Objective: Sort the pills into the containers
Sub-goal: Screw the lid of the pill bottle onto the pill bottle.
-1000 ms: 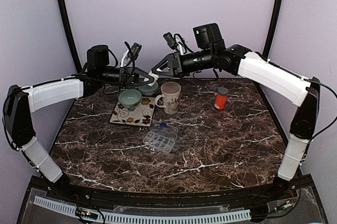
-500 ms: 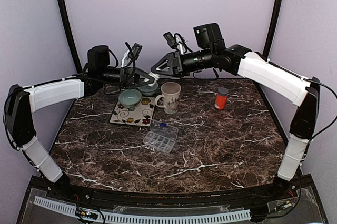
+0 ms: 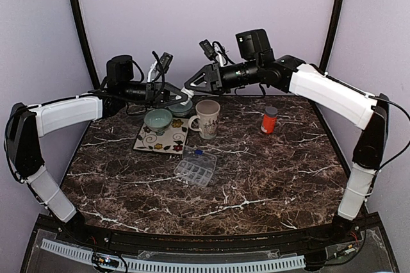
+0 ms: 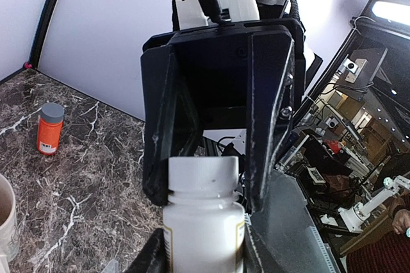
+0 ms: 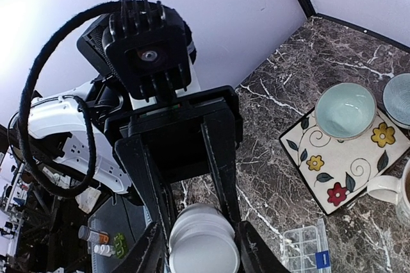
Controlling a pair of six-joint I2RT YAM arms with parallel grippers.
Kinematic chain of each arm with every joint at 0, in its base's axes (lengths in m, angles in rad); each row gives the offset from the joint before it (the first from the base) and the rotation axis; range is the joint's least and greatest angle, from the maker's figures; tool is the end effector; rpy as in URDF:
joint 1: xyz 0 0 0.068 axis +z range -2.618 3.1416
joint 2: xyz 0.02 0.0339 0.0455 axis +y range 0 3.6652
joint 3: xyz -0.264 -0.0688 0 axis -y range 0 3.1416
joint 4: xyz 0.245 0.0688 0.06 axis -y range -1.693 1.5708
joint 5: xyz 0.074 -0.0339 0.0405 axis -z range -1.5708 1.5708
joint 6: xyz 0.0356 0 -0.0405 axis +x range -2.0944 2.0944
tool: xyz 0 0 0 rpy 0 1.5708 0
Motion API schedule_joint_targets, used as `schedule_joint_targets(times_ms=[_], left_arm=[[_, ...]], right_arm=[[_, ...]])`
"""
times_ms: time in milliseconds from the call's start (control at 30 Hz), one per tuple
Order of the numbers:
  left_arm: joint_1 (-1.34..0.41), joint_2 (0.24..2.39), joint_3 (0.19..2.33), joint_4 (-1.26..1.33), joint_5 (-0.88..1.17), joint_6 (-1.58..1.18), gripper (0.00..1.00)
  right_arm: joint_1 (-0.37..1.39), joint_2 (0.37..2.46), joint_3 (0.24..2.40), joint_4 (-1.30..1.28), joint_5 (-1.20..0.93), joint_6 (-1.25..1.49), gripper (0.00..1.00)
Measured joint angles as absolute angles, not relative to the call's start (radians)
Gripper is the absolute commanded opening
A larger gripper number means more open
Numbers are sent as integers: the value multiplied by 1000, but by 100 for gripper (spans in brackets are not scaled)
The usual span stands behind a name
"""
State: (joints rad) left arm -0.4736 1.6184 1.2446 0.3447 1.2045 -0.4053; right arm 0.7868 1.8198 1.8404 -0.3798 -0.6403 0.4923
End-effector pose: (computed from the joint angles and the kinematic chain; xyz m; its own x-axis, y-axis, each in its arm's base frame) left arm 0.3135 -0.1980 0.3411 -0.4157 0.0544 -0.9079 0.9032 -0.0930 -0.4191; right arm 0.2849 0.3158 0.3983 -0.6738 -0.1389 -0.7257 -0.7311 0.2676 0.6276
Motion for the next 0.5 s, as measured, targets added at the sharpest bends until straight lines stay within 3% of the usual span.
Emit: schedule_joint_targets(times_ms=[100, 500], left_arm=[[-473, 1618, 1245, 346, 1205, -405, 0], [-473, 1618, 1245, 350, 1203, -422, 0]], right_arm=[[785, 1820, 1835, -369, -644, 497, 37], [771, 1820, 1806, -315, -680, 554, 19]])
